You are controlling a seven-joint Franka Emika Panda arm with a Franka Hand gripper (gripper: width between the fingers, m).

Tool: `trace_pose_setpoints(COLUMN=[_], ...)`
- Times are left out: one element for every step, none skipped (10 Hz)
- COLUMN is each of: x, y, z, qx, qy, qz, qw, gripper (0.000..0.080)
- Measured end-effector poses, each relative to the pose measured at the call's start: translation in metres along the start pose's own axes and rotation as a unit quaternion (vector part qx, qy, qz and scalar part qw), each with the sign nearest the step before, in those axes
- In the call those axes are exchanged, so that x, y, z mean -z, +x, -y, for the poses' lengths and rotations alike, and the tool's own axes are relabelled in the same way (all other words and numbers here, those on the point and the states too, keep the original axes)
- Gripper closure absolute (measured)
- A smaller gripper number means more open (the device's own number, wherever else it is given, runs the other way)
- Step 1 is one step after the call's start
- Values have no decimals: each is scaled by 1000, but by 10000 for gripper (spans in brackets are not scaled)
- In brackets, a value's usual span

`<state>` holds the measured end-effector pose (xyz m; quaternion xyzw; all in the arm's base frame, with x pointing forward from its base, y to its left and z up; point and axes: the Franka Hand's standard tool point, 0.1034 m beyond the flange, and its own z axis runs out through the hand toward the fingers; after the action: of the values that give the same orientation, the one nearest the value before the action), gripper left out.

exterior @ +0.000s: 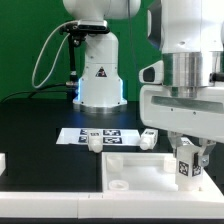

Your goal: Assemble one leg

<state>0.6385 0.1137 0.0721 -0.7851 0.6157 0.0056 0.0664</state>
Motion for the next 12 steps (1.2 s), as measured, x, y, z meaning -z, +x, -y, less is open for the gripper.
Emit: trace_pose_setpoints(x=[0, 0, -1, -2, -2, -2, -2, -2, -2, -2, -2, 0], y=[2, 0, -1, 0, 1, 5, 6, 6, 6, 6, 6, 4], z=[1, 1, 0, 0, 0, 1, 1, 2, 2, 1, 1, 2], qx=[-46, -78, -104, -122, -159, -194, -246, -276, -301, -288, -288, -285], qy=[-3, -3, -4, -4, -3, 2, 4, 6, 9, 8, 8, 10], qz=[7, 7, 6, 6, 7, 16, 24, 29, 31, 31, 31, 31], qw=[999, 997, 995, 992, 987, 981, 969, 961, 953, 957, 957, 958], gripper=[509, 509, 509, 509, 509, 509, 509, 509, 509, 509, 432, 281])
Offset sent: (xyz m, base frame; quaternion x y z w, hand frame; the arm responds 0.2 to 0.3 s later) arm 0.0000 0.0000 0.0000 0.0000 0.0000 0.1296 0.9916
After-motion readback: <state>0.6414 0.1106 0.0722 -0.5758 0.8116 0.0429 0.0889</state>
